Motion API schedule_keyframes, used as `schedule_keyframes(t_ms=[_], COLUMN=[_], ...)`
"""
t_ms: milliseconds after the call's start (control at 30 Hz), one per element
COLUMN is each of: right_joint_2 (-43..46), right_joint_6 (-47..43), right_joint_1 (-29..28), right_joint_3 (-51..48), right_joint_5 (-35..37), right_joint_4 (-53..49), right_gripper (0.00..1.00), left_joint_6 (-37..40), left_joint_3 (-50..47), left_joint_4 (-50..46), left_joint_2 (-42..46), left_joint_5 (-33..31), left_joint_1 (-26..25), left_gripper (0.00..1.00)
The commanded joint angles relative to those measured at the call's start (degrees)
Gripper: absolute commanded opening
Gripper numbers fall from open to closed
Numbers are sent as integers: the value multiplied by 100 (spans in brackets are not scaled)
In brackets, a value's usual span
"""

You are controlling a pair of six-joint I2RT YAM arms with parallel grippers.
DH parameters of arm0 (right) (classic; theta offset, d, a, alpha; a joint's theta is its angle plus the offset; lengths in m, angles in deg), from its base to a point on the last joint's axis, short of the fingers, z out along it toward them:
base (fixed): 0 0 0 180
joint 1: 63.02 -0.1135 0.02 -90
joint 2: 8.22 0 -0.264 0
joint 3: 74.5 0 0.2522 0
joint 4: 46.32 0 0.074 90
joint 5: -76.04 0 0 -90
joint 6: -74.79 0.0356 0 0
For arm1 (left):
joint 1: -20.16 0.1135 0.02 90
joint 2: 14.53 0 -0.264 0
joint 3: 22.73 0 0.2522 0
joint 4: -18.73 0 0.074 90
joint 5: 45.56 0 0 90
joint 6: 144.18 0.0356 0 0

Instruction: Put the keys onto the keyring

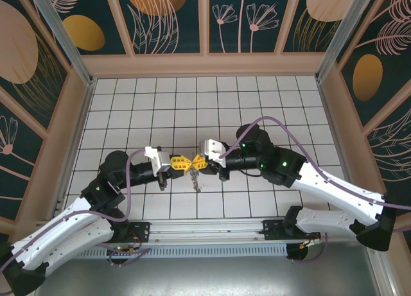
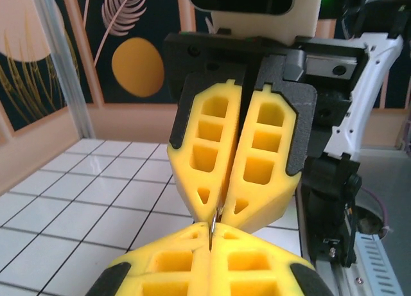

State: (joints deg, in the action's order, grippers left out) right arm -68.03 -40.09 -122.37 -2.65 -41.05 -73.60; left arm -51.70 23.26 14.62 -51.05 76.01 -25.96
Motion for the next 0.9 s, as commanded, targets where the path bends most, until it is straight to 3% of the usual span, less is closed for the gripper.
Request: schedule_keyframes(t_ms=[0, 267, 467, 667, 867], right_joint_2=[179, 481, 575, 541, 208], right_joint_6=[193, 448, 485, 365, 53], right_joint_1=[-44, 116, 203, 284, 212], right_joint_3=[-196, -532, -606, -359, 203], right_joint_5=[-569, -626, -588, -349, 29], right_joint_4=[714, 1330, 1427, 1033, 206], right_gripper=[10, 16, 0, 0, 0], left_joint_6=[-354, -760, -895, -198, 474], left_joint_3=[-121, -353, -294, 357, 1053], left_joint_4=[1285, 1961, 1896, 255, -1327], left_joint_2=[18, -128, -136, -201, -577], left_joint_5=[339, 679, 843, 317, -372], left_joint_1=[-1, -1, -1, -1, -1], left_gripper=[0, 0, 0, 0, 9])
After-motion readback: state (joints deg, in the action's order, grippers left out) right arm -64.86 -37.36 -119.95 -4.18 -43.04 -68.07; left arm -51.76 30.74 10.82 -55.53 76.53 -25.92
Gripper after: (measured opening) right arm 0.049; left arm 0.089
